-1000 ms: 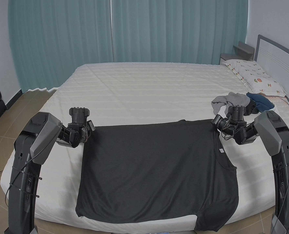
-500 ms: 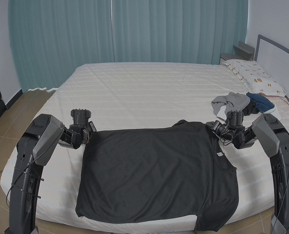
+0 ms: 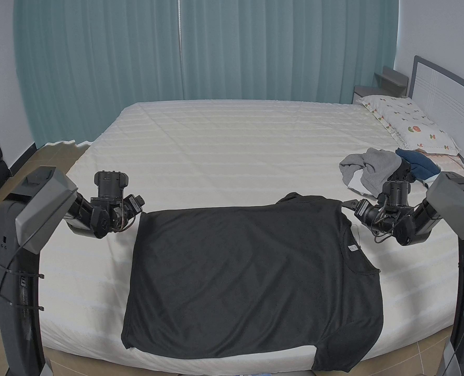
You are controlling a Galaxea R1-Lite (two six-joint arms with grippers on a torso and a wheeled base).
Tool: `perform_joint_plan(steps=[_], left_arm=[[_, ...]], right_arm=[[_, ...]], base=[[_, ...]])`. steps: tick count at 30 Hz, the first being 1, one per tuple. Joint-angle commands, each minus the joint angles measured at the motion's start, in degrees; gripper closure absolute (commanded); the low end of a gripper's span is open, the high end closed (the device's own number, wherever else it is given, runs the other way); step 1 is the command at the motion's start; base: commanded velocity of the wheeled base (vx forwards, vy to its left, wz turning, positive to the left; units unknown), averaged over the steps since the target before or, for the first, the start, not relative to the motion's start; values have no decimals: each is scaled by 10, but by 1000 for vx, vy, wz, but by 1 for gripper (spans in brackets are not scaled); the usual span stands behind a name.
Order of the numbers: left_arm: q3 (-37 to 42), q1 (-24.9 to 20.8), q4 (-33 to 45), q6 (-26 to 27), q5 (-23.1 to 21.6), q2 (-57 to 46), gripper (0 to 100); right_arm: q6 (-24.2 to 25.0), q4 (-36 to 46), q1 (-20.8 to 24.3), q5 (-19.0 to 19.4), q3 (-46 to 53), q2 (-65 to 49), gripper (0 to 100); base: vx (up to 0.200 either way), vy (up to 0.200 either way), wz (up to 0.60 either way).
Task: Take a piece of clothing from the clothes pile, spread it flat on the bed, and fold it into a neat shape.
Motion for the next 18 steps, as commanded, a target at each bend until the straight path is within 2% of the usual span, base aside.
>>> perform_joint_plan(steps=[1,2,3,5,9,10,11,14,18], left_arm=[[220,1,-25,-32,-81,-198,0],[256,-2,-29,-33,-89,-216,0],[256,-2,-29,-33,-89,-216,0],[343,-12,-58,-42,-106,-255,0],[449,-24,-122,-56,-122,-288,0],[449,-24,-122,-56,-122,-288,0],[495,-27,-161,-59,-123,-289,0],[550,-29,-216,-71,-123,-287,0],[597,-31,-267,-89,-133,-279,0]], right_arm=[[16,-79,11,13,222,-176,0],[24,-92,19,13,257,-193,0],[24,-92,19,13,257,-193,0],[42,-133,28,13,338,-216,0],[81,-184,38,13,415,-234,0],[81,-184,38,13,415,-234,0],[95,-204,40,14,446,-242,0],[99,-224,37,25,478,-243,0],[99,-231,40,30,497,-255,0]], base=[[0,0,0],[0,0,0],[0,0,0],[0,0,0],[-200,0,0],[-200,0,0],[-200,0,0],[-200,0,0],[0,0,0]])
